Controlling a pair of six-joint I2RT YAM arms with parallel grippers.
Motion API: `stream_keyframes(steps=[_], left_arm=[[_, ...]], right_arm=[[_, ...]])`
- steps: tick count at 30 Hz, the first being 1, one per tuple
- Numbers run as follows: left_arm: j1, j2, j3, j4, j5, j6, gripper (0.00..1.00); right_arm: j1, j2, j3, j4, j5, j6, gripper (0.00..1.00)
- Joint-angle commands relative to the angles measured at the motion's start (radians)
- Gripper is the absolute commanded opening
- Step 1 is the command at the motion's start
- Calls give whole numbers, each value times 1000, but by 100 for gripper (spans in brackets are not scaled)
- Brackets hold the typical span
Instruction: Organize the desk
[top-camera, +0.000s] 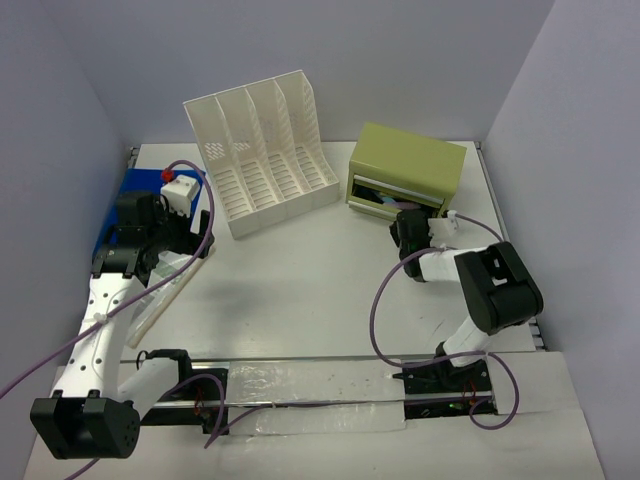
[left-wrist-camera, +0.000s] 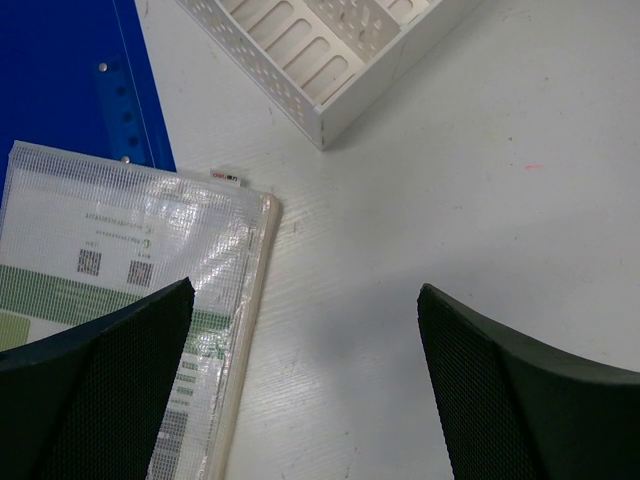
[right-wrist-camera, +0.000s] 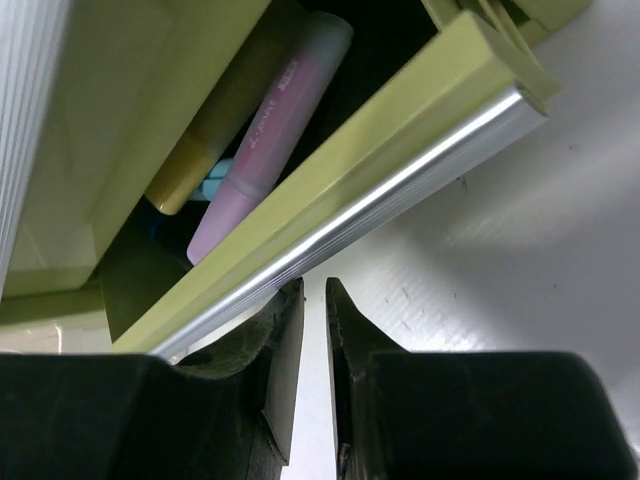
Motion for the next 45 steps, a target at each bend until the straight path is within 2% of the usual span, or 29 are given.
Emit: stream_keyframes(steps=[1, 4, 26, 45], left_arm=[[3, -19, 10, 22, -4, 12, 99], [3, -21, 13, 18, -6, 17, 99], [3, -3, 16, 16, 3, 22, 99], [3, 37, -43, 17, -48, 60, 99]], right_arm=[[-48, 55, 46, 185, -74, 65, 25], [-58, 77, 29, 272, -96, 67, 26], [-94, 178, 67, 301, -67, 139, 28], [-81, -29, -93, 353, -79, 50, 30]])
